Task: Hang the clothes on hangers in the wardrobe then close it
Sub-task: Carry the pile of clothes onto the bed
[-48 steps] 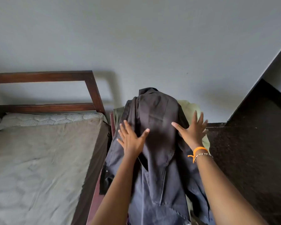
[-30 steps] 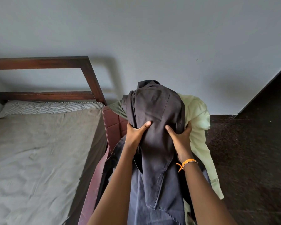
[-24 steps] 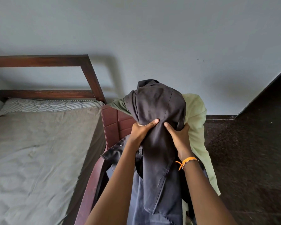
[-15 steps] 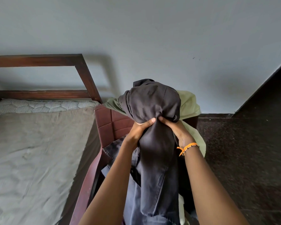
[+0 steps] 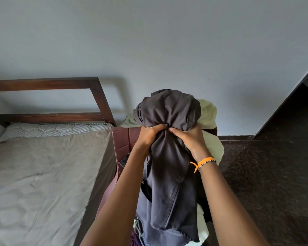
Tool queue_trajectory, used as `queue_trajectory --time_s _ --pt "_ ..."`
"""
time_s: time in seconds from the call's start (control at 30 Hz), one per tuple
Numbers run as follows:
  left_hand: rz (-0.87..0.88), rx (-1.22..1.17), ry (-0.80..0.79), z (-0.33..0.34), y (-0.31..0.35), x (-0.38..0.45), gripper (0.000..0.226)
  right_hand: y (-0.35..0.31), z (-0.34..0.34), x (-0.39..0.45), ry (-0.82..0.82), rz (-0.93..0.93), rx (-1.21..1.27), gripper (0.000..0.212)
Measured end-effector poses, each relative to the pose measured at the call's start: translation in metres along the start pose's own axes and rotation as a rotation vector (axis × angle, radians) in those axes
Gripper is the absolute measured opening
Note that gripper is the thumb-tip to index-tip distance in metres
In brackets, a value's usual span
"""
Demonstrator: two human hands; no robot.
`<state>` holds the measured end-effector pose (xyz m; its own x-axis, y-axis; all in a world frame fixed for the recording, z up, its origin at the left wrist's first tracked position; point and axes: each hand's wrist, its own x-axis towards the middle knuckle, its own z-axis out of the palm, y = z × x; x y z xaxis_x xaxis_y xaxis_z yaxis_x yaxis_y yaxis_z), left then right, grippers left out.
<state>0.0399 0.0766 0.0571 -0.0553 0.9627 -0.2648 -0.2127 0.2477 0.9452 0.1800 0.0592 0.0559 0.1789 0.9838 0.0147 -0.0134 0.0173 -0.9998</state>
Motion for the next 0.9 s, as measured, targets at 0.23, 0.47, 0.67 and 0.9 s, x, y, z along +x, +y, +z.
queue_trajectory --time_s 0.23,0.47,0.67,0.9 --pt "0.132 -0.022 -0.027 -0.023 0.062 -0.033 0.054 -0.064 0.030 -0.015 -0.011 -0.161 0.009 0.035" --pt "0.296 -0.016 0.054 -0.062 0.126 -0.084 0.036 -0.130 0.076 -0.047 -0.115 -0.289 0.039 0.034" --pt "0.448 -0.027 0.203 -0.130 0.167 -0.139 0.036 -0.172 0.143 -0.090 -0.263 -0.376 0.089 0.034" --pt "0.603 -0.039 0.458 -0.263 0.192 -0.241 0.039 -0.195 0.265 -0.184 -0.508 -0.413 0.145 0.034"
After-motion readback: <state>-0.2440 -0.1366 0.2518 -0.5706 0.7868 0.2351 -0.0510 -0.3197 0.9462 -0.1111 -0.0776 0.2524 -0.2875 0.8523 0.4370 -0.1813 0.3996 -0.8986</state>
